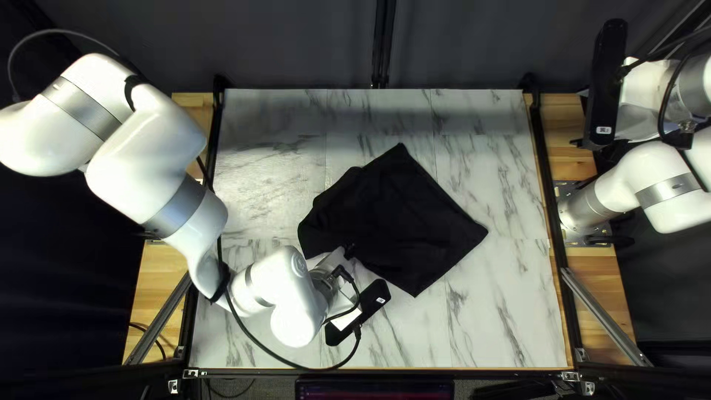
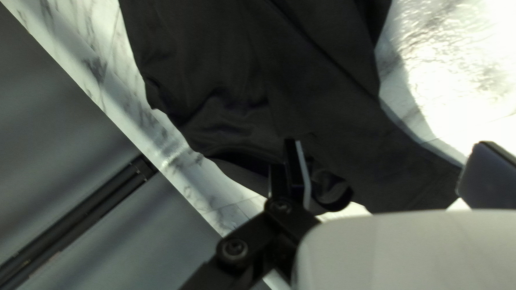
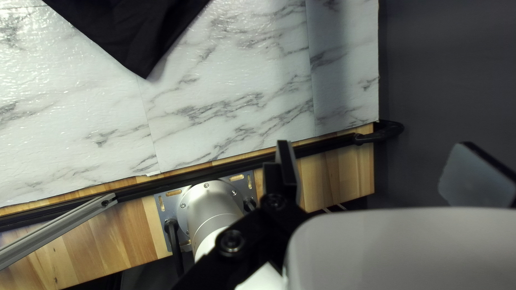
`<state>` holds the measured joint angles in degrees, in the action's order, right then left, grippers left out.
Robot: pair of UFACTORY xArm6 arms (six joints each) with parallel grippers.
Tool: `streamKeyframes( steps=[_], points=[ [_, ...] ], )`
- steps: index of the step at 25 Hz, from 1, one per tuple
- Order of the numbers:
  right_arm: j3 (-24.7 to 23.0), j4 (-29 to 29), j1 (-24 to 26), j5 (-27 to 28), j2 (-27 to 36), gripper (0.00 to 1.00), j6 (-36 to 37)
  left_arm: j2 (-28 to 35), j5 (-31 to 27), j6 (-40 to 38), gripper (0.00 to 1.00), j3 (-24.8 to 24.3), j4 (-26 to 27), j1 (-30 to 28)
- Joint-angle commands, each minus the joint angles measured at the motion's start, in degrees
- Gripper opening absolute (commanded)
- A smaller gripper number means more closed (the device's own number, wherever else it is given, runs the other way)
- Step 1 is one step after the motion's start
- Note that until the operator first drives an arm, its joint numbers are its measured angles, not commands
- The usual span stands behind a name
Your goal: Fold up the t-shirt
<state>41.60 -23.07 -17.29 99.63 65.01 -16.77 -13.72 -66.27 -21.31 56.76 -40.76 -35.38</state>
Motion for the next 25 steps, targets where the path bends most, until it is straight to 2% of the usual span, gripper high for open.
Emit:
streamKeyframes(
  steps=[1,6,11,20,25],
  points=[
    [0.0,0.0,0.0,0.0,0.0,1.0,0.0,4.8,-1.4,-1.8,1.0,-6.8,-0.2,-1.0],
    [0.0,0.0,0.0,0.0,0.0,1.0,0.0,6.7,-0.6,-1.9,1.0,-11.4,-0.8,-2.1],
    [0.0,0.0,0.0,0.0,0.0,1.0,0.0,8.3,2.4,-0.7,1.0,-16.9,-3.7,-2.3],
    [0.0,0.0,0.0,0.0,0.0,1.0,0.0,5.1,6.0,2.8,1.0,-17.2,-9.0,1.7],
    [0.0,0.0,0.0,0.0,0.0,1.0,0.0,5.2,6.6,3.0,1.0,-17.9,-9.4,1.8]
  ],
)
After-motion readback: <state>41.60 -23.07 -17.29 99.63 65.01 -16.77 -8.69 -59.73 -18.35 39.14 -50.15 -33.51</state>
